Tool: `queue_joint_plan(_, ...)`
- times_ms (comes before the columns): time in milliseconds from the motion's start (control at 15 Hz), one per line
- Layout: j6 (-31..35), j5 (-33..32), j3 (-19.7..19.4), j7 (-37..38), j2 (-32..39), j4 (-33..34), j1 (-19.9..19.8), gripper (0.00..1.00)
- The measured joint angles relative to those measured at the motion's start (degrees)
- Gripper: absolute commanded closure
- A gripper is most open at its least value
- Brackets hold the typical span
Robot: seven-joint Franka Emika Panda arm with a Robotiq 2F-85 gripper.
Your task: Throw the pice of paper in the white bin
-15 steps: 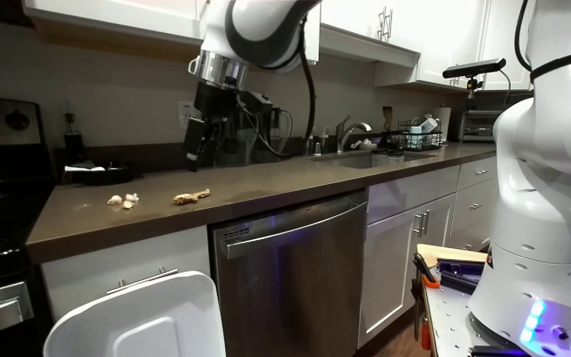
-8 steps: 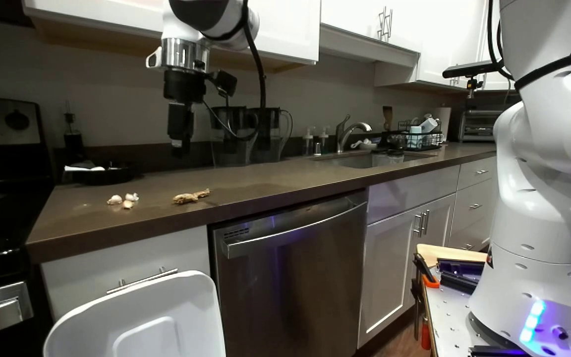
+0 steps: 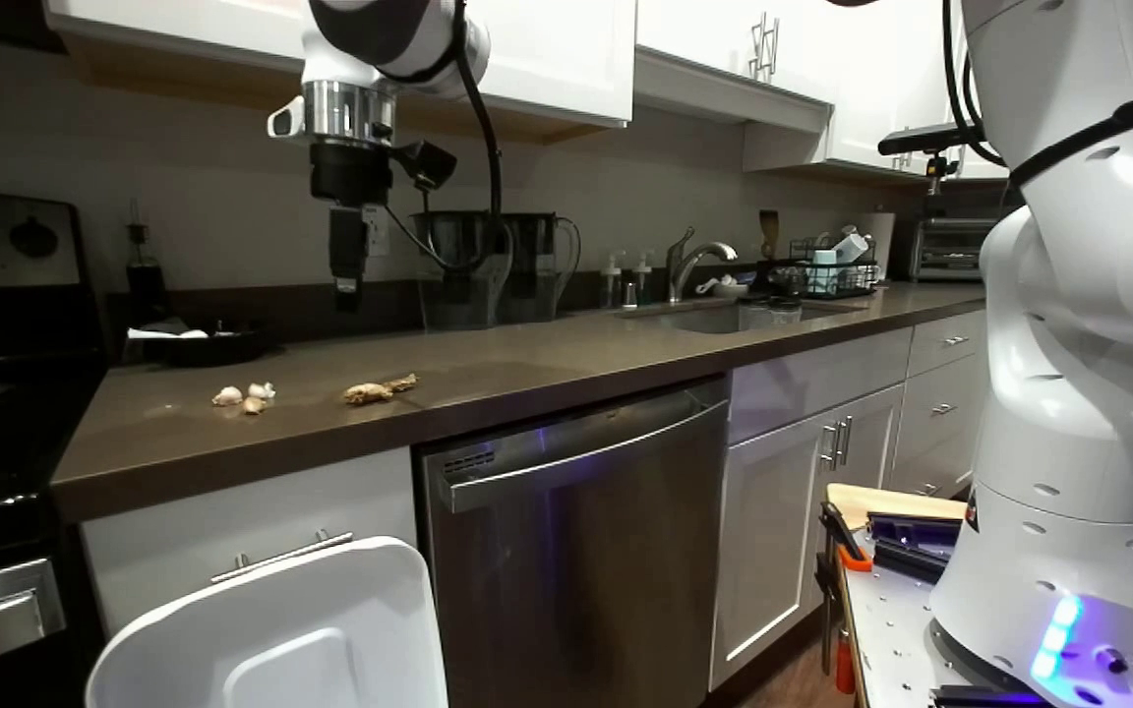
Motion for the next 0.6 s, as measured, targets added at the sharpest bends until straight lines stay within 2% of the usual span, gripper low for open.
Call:
queue_joint_plan(467, 7.6, -9.6, 0.3, -3.9, 1.7, -4.8, 0.3, 0.0)
queue_joint_plan(600, 9.4, -10.3, 0.3, -5.5, 2.4, -5.2, 0.2, 0.0)
